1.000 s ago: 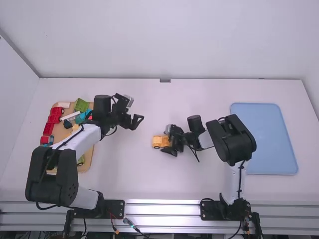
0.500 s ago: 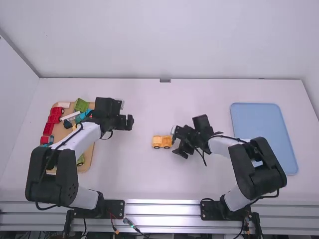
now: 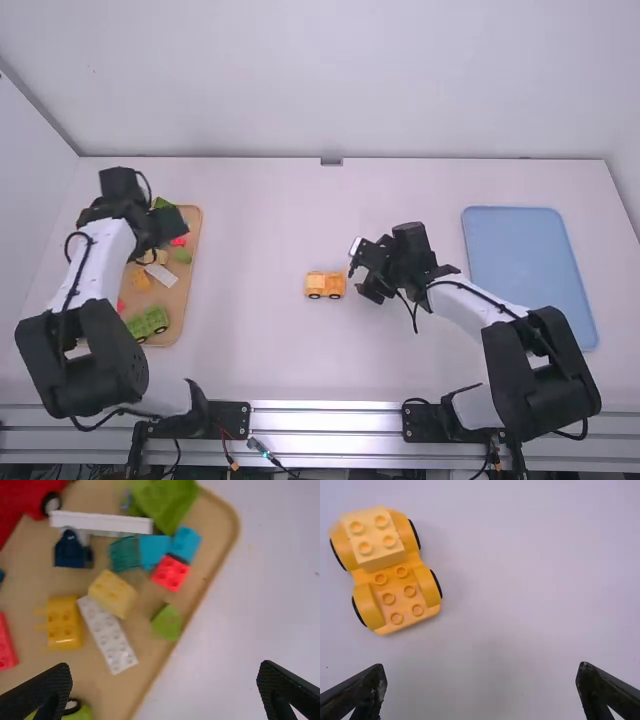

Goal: Assemble lego blocks to make yellow taxi

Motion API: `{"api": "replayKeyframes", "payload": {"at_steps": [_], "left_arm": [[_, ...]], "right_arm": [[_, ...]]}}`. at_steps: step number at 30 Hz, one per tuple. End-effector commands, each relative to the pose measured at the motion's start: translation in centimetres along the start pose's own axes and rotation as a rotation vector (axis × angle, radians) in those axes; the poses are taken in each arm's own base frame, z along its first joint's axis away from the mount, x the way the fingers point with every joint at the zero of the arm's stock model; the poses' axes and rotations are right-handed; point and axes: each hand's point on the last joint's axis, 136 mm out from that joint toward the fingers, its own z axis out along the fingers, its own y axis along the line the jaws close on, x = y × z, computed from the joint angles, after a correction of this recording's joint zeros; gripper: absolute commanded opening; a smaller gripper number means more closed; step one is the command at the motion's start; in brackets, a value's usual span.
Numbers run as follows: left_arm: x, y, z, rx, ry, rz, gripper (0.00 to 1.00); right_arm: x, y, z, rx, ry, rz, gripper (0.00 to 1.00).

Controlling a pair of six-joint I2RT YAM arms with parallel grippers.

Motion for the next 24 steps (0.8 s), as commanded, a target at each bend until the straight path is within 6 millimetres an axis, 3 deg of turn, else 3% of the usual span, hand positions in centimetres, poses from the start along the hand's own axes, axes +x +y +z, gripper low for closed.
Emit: {"api": "replayKeyframes", "payload": {"at_steps": [1, 5, 15, 18, 24], "left_arm": [[-0.1, 0.4, 1.0, 0.071, 0.062, -0.073, 0.99], [0.0, 2.8, 2.7, -0.034, 0.142, -0.19, 0.99], [-0.6, 2.8, 7.4, -0.108, 0.316, -0.216, 0.99], [-0.7, 3.9, 8.0, -0.187, 0.285, -0.308, 0.99], [0.1, 3.7, 8.0, -0.189, 0.307, -0.37, 0.99]], "right_arm": [[-0.2, -0.5, -0.6, 0.03, -0.003, 0.001, 0.99], [-0.6, -0.9, -0.6, 0.046, -0.02, -0.003, 0.99], [-0.6, -0.9, -0.6, 0.044, -0.017, -0.002, 0.99], [-0.6, -0.9, -0.6, 0.044, -0.017, -0.002, 0.99], [-0.7, -1.0, -0.6, 0.047, -0.02, -0.004, 0.99]]}}
